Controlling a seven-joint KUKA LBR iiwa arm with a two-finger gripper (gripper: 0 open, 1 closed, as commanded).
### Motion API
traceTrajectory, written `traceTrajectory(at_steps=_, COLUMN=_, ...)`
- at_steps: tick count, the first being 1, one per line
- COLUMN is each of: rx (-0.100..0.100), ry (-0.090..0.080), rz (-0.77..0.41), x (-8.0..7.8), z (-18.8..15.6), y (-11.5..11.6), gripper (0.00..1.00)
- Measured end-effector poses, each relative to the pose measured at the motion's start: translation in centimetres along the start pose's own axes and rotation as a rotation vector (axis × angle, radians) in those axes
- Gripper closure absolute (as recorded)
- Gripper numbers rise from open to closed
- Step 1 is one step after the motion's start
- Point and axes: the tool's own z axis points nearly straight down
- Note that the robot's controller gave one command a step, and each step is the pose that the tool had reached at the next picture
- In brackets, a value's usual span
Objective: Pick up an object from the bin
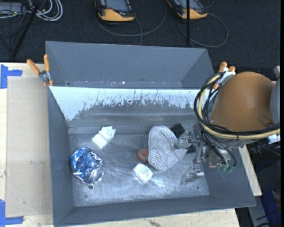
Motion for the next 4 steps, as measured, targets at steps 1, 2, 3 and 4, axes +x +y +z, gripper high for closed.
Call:
traceTrajectory(at_steps=1, rx=0.000, ry=-0.006, rz=-0.034, x=-2.6, z=7.3, y=4.4, gripper=0.00)
traceTrajectory(at_steps=2, rx=0.000, ry=0.003, rz=-0.008, x=-2.6, z=8.9, y=6.1, gripper=0.00)
traceTrajectory(at_steps=3, rx=0.000, ry=-0.002, rz=-0.266, x=-7.2, z=8.8, y=5.6, gripper=0.00)
traceTrajectory(at_steps=4, rx=0.001, ry=-0.006, rz=-0.628, x=-8.5, z=13.2, y=2.2, gripper=0.00)
